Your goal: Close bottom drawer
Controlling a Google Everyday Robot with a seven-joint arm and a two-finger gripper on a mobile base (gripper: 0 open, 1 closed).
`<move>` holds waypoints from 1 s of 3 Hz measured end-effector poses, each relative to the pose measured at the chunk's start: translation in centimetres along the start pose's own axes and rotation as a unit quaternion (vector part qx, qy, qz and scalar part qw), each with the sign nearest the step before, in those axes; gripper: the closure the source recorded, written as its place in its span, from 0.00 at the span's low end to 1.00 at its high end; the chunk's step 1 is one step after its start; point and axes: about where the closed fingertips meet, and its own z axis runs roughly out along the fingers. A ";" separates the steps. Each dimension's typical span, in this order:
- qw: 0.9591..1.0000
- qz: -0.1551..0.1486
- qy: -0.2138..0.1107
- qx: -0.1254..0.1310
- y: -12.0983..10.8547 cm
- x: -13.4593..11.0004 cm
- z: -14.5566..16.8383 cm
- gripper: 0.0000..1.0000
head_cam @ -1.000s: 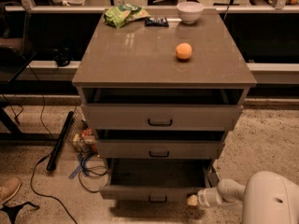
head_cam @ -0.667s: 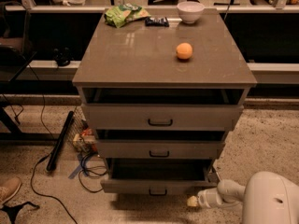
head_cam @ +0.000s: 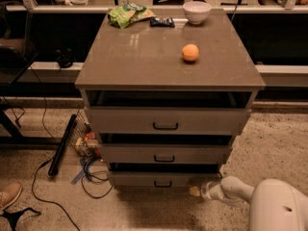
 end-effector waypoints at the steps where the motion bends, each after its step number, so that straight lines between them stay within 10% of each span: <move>1: 0.999 -0.005 -0.039 0.007 -0.3 -4.3 0.9 1.00; 3: 0.998 -0.008 -0.055 0.009 -0.2 -5.6 1.1 1.00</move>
Offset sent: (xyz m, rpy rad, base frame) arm 0.1282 0.0064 0.0353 0.0035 -0.2309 -0.1037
